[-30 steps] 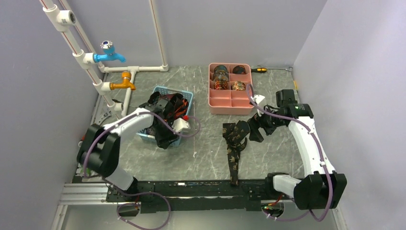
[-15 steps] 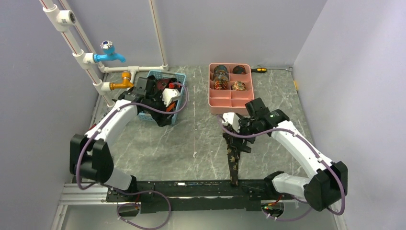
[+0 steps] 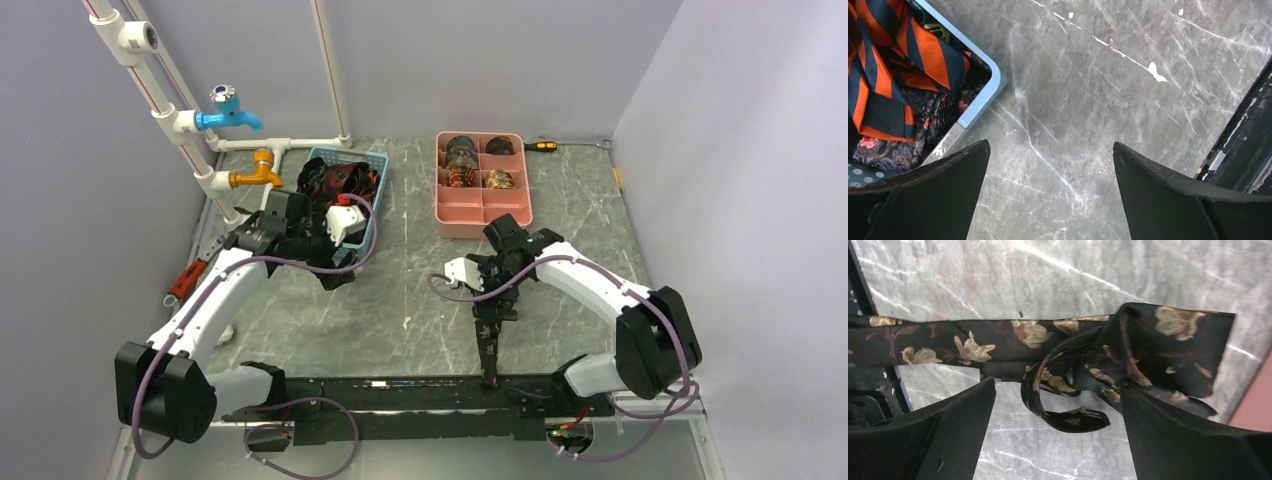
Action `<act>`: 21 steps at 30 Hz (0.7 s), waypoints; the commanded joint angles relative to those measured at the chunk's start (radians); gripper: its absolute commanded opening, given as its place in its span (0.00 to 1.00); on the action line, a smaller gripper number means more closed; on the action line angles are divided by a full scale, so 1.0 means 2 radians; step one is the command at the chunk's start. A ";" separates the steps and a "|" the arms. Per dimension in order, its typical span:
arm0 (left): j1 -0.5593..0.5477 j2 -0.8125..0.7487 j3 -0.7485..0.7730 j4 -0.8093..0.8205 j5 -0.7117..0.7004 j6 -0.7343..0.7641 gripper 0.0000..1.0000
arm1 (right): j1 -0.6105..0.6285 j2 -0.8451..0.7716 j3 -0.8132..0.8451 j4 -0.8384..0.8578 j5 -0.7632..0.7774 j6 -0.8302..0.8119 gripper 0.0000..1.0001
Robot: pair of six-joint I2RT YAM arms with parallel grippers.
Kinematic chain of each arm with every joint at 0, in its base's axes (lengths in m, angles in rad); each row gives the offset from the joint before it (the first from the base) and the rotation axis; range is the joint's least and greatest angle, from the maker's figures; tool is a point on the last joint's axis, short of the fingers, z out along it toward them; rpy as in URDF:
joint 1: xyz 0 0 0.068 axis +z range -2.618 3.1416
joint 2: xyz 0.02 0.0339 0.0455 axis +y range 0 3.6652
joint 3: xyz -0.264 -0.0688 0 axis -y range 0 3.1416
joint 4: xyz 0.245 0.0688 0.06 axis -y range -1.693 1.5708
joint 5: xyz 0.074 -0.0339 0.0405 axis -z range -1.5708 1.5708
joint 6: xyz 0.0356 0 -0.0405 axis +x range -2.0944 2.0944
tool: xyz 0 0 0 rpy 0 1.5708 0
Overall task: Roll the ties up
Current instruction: Move the bin to the center of the board, then flatten out the tie at the center of the board.
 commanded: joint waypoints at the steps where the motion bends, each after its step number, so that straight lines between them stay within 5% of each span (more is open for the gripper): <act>1: 0.001 -0.031 -0.015 0.005 0.007 0.011 0.99 | 0.002 0.009 0.013 -0.045 -0.004 -0.062 0.92; 7: -0.033 -0.116 -0.087 0.000 0.082 0.118 0.98 | -0.005 -0.012 -0.034 -0.014 0.030 -0.056 0.59; 15: -0.222 -0.125 -0.134 0.061 0.017 0.142 0.84 | -0.048 0.009 -0.014 0.005 0.037 -0.017 0.00; 21: -0.355 -0.024 -0.107 0.214 -0.030 0.082 0.73 | -0.100 -0.001 0.013 0.002 0.006 0.004 0.00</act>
